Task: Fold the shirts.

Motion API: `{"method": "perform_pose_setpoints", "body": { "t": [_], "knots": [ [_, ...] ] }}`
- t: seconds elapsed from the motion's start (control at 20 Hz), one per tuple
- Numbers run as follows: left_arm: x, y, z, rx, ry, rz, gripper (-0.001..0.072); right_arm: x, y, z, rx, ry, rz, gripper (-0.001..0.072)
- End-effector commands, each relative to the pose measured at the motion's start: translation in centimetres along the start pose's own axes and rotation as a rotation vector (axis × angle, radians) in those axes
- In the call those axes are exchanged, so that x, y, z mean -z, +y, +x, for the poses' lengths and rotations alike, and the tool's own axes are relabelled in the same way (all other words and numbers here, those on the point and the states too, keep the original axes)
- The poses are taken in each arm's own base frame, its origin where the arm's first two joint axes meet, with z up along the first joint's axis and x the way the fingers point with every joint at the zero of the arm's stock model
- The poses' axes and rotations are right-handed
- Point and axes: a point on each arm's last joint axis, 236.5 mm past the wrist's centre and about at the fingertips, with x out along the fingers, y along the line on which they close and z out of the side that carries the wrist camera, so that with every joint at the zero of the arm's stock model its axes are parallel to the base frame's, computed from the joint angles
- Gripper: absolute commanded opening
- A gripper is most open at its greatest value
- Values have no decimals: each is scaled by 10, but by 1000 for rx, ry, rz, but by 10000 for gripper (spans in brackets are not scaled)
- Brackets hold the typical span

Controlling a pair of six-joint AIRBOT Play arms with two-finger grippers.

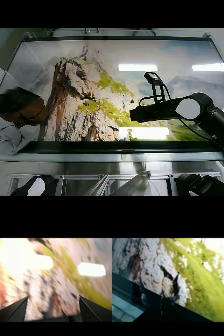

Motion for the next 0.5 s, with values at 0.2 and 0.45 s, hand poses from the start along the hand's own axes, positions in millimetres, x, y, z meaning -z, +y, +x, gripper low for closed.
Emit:
{"method": "perform_pose_setpoints", "body": {
  "t": [0.2, 0.45],
  "knots": [
    [-43, 166, -57, -256, -228, -324, 720, 1, 0, 1, 0, 3, 0, 25],
    [-48, 237, 13, -288, -175, -312, 720, 1, 0, 2, 1, 5, 0, 26]
  ]
}}
